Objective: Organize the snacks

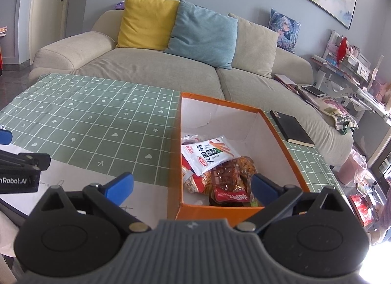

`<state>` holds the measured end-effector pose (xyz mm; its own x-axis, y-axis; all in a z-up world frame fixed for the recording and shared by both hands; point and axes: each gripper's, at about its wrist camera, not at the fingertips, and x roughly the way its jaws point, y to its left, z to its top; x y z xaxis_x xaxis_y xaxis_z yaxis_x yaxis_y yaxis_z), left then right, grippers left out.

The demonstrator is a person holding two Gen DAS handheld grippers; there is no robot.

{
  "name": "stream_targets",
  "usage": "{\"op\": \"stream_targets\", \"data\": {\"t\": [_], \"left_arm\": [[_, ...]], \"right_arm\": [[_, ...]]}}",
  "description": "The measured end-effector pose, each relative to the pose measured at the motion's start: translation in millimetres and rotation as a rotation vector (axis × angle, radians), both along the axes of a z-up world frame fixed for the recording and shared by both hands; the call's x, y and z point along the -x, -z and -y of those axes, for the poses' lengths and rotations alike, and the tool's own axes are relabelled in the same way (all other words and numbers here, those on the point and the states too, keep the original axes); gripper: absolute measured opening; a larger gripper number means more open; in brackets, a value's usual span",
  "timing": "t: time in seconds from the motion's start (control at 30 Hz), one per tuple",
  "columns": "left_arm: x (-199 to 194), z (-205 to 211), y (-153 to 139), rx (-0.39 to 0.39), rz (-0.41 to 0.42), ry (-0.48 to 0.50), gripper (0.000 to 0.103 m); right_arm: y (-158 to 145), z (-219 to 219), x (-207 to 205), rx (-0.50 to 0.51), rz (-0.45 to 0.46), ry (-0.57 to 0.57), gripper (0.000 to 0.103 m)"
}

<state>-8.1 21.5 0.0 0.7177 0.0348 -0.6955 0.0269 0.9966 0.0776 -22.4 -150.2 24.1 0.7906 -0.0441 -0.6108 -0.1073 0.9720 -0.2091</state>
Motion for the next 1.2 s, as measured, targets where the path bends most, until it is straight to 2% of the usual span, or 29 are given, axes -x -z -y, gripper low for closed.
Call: {"op": "stream_targets", "data": {"t": [0.27, 1.2], "left_arm": [[0.5, -1.7, -3.9, 0.015, 0.032, -0.014, 0.089], [2.6, -4.9, -7.2, 0.017, 0.055, -0.034, 0.089]], "right_arm": [[0.4, -1.1, -0.1, 0.000, 0.000, -0.001, 0.099], [2.9, -3.7, 0.4, 0.002, -0.004, -0.003, 0.099]]}}
